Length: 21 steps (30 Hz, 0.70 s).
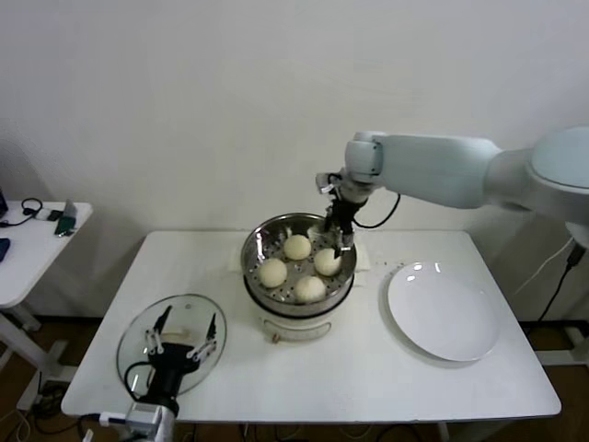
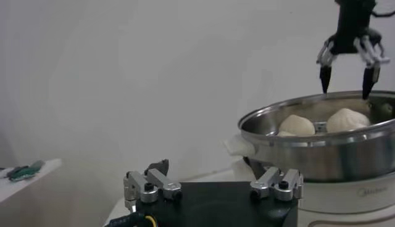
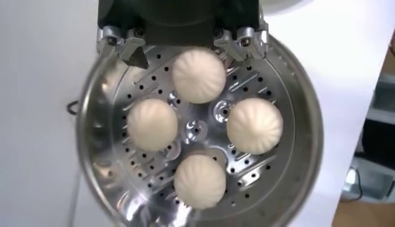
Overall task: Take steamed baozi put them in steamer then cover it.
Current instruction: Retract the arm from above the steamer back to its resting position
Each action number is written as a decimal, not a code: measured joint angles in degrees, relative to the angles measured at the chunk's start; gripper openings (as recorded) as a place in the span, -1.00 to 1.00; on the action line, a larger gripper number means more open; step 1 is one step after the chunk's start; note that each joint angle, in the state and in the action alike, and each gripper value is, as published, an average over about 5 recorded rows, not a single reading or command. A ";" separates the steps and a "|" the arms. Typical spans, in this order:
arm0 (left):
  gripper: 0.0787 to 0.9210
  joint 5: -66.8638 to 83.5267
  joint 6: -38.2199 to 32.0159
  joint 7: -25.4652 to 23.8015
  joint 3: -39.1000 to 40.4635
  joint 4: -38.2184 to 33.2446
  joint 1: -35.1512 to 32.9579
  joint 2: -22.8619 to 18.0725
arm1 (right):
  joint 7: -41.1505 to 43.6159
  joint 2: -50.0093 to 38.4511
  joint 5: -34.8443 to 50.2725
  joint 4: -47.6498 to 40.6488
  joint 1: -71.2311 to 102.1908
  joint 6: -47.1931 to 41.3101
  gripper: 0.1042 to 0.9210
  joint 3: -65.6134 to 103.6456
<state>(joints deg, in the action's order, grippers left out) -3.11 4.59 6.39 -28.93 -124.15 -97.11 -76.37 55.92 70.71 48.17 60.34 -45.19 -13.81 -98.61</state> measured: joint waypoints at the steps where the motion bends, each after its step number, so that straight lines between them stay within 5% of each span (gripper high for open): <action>1: 0.77 -0.09 0.00 0.02 -0.01 0.00 0.05 0.05 | -0.56 -1.31 -0.04 0.96 -0.20 0.15 0.76 0.74; 21: 0.77 -2.66 0.86 0.31 -0.60 0.19 2.46 1.35 | -24.62 -29.76 -1.04 18.81 20.69 5.42 0.76 33.31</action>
<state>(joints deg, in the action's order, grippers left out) -5.76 5.44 6.70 -29.53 -123.96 -94.64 -75.02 31.30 40.95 47.12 79.15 -24.50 -8.39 -65.30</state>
